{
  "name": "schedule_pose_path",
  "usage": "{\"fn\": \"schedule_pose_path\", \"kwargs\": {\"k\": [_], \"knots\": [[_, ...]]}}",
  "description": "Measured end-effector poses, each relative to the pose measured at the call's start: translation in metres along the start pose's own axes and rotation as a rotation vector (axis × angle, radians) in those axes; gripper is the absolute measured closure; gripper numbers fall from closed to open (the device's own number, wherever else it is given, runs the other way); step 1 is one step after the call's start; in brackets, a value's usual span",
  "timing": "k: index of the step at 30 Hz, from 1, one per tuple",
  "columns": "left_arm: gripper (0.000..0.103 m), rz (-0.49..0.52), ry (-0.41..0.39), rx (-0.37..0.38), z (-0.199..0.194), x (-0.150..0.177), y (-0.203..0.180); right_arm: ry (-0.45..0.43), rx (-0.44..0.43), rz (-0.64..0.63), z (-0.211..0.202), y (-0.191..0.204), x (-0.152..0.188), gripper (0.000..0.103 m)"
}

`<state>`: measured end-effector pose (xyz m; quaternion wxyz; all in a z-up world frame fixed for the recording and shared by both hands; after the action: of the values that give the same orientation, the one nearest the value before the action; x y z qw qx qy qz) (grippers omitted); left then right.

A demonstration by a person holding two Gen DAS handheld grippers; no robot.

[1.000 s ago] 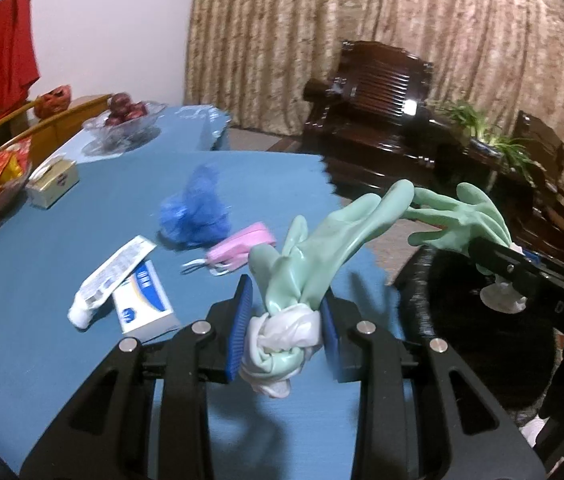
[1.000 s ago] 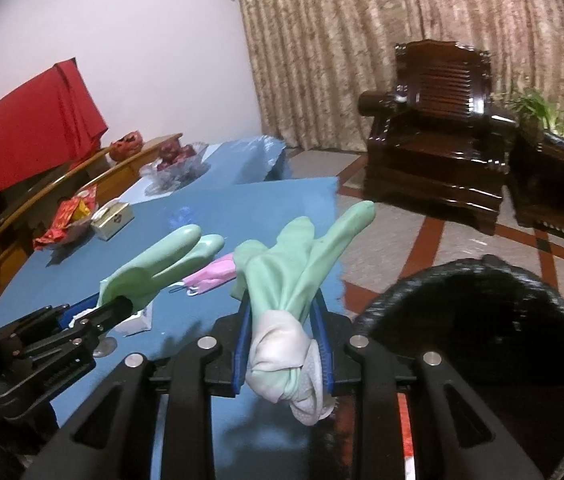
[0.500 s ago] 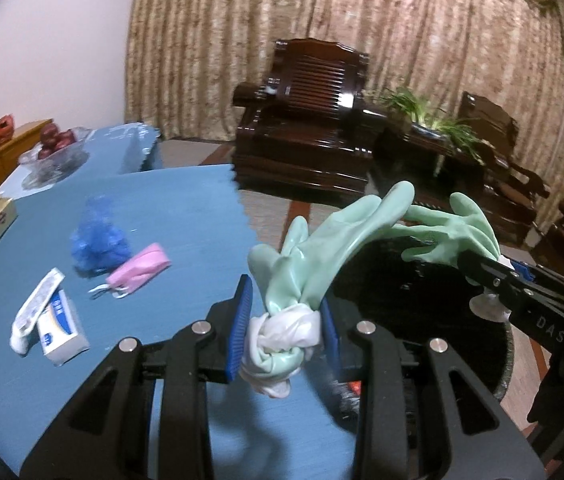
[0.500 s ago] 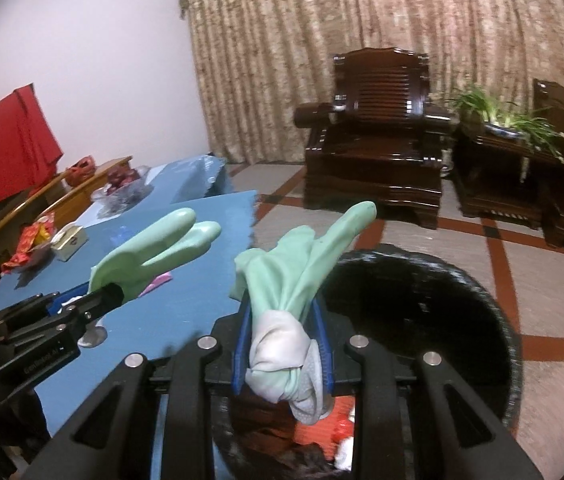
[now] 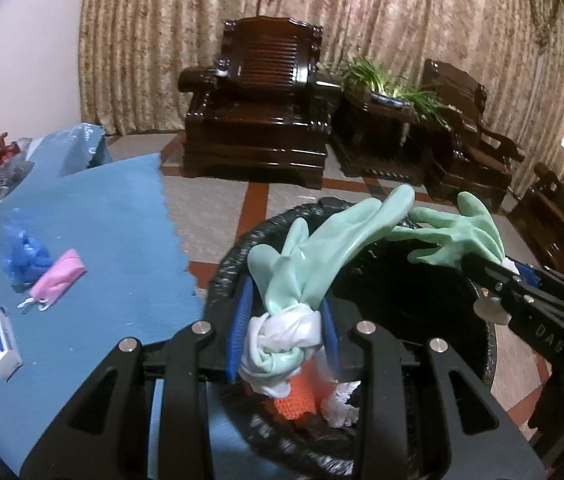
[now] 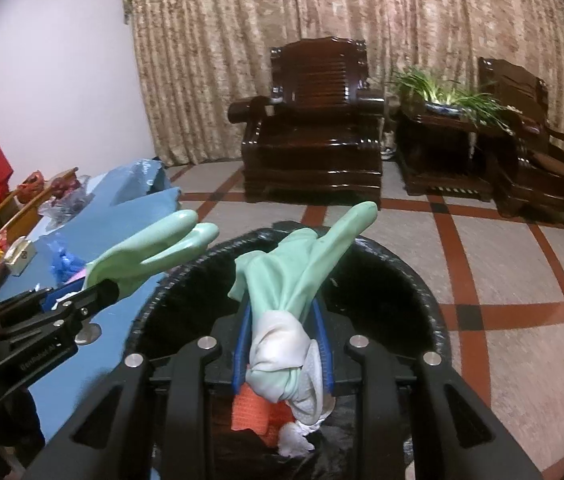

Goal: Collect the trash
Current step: 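Carry both green gloves over the bin and open both grippers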

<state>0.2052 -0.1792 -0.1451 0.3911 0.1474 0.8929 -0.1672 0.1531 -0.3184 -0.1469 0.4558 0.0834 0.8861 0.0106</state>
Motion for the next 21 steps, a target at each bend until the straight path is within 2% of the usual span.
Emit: {"fn": "schedule_pose_path", "kwargs": {"k": [6,7,8,9,10,12,13,15,18,21], "knots": [[0.066,0.008,0.010,0.045,0.014,0.001,-0.012,0.029,0.019,0.018,0.011,-0.015,0.011,0.071],[0.064,0.008,0.006,0.056,0.014,0.000,-0.013,0.033,0.027,0.019,0.013,-0.018,0.012,0.071],[0.054,0.007,0.003,0.063,0.013,0.001,-0.014,0.038,0.031,0.021,0.014,-0.020,0.014,0.069],[0.047,0.004,-0.002,0.068,0.013,0.000,-0.014,0.042,0.032,0.022,0.016,-0.022,0.015,0.064],[0.046,0.000,-0.009,0.072,0.012,-0.001,-0.013,0.043,0.037,0.022,0.016,-0.023,0.016,0.060],[0.036,-0.006,-0.008,0.078,0.011,-0.001,-0.012,0.033,0.049,0.025,0.015,-0.025,0.016,0.043],[0.032,-0.012,-0.008,0.080,0.010,-0.001,-0.011,0.031,0.047,0.025,0.014,-0.025,0.016,0.040],[0.026,-0.034,-0.023,0.081,0.004,-0.004,-0.005,0.021,0.047,0.022,0.012,-0.024,0.014,0.019],[0.016,-0.056,-0.058,0.057,-0.008,-0.007,0.010,-0.002,0.030,0.020,0.007,-0.018,0.012,0.008],[0.013,-0.086,-0.081,0.027,-0.020,-0.013,0.030,-0.011,0.010,0.013,0.005,-0.009,0.008,0.006]]}}
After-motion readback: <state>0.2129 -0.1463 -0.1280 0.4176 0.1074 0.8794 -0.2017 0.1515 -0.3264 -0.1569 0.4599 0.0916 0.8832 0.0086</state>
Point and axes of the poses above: each gripper's, at about its wrist camera, not at the fingertips, and z roughly the way its jaws point, y to its left, x to its underside, the point moved 7 cm from there along z, roughly the way its jaws point, and after that the axes turned 6 degrees about -z, right-handed, at the moved point
